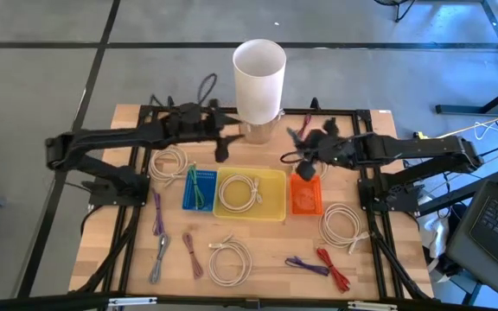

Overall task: Pick & Place USB Port
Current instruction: Put the blue patterned USB cable into the orange bin, then put the light brown HDMI cable into the yellow bin

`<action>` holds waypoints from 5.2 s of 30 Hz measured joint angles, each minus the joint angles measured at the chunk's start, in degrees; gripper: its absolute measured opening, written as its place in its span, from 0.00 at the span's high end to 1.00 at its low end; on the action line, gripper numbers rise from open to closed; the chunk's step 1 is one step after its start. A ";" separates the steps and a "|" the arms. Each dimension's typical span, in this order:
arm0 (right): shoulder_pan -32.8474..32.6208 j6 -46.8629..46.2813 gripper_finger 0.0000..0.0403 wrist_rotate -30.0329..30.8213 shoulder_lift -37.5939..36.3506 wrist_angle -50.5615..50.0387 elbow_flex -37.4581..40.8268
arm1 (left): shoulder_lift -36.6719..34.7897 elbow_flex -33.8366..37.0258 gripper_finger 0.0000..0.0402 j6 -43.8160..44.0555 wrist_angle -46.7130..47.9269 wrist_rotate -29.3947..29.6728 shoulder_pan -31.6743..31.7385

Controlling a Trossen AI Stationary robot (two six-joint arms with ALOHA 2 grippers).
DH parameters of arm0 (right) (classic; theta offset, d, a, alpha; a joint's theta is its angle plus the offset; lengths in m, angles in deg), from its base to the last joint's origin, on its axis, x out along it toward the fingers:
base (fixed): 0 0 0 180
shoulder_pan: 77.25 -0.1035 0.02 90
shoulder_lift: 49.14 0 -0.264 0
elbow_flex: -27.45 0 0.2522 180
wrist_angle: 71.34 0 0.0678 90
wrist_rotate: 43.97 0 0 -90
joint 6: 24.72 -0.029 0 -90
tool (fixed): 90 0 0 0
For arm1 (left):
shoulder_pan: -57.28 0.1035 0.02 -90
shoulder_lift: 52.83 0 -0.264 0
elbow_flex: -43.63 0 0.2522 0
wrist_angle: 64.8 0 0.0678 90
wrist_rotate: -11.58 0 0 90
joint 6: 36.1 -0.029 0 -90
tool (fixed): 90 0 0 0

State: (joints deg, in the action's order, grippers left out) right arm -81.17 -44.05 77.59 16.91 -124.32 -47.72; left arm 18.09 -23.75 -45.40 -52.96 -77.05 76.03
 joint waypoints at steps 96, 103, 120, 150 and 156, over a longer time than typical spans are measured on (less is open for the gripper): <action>-7.68 -41.60 0.50 13.48 20.39 -16.61 -2.57 | -35.68 25.31 0.56 6.60 5.96 30.50 -3.23; -0.28 -38.45 0.50 9.93 20.41 -28.58 -4.12 | -35.70 25.31 0.56 7.12 5.95 30.49 -3.23; 20.31 -15.09 0.50 -6.41 20.46 -20.33 7.59 | -35.68 25.31 0.58 8.56 5.95 24.31 -3.25; 33.17 -3.97 0.92 -2.67 19.75 -1.18 19.86 | -35.67 25.31 0.59 11.11 6.76 22.66 -3.25; 29.37 -5.75 0.92 5.03 15.01 -10.00 14.46 | -35.67 25.31 0.59 11.12 8.25 21.64 -3.25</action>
State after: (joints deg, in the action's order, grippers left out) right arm -51.80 -49.81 82.62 31.91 -134.32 -33.26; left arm -17.59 1.56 -34.28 -44.71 -55.41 72.78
